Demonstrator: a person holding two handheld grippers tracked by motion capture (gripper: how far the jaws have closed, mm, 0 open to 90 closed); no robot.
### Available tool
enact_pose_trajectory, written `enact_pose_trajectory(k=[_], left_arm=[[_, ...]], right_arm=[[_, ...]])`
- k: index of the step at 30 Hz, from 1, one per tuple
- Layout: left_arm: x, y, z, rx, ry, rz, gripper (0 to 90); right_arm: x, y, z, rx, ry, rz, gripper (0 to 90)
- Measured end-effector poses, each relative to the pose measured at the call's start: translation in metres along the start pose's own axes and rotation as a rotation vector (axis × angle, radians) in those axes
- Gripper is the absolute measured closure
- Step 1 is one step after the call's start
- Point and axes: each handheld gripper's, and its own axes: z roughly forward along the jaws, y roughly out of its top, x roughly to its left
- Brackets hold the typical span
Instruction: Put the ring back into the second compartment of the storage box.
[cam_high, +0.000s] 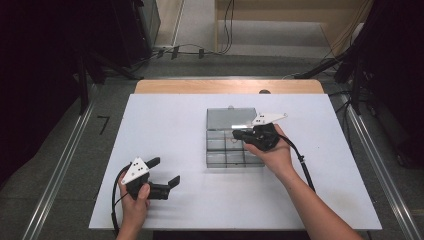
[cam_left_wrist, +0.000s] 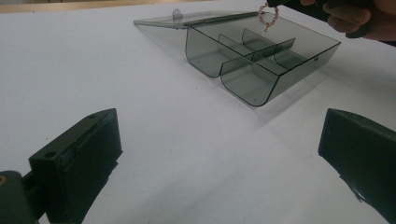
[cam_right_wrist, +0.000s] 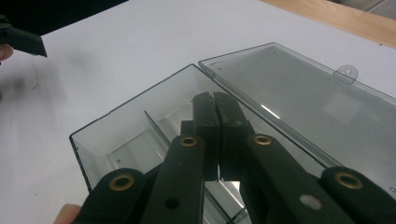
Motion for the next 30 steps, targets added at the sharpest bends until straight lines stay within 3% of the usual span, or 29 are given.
enact_pose_trajectory(k=[16, 18, 21, 30], left_arm=[[0.0, 0.0, 0.0, 0.0, 0.003, 0.002, 0.0], [0.0, 0.001, 0.0, 0.001, 0.005, 0.001, 0.0], [0.0, 0.001, 0.0, -0.003, 0.004, 0.0, 0.0], [0.0, 0.002, 0.0, -0.003, 0.009, -0.001, 0.0]], right_arm=[[-0.003, 0.0, 0.013, 0.025, -0.033, 0.018, 83.9], [-0.004, 0.0, 0.012, 0.027, -0.048, 0.027, 78.5], [-0.005, 0.0, 0.011, 0.025, -0.033, 0.049, 70.0], [-0.009, 0.002, 0.002, -0.01, -0.017, 0.096, 35.4]])
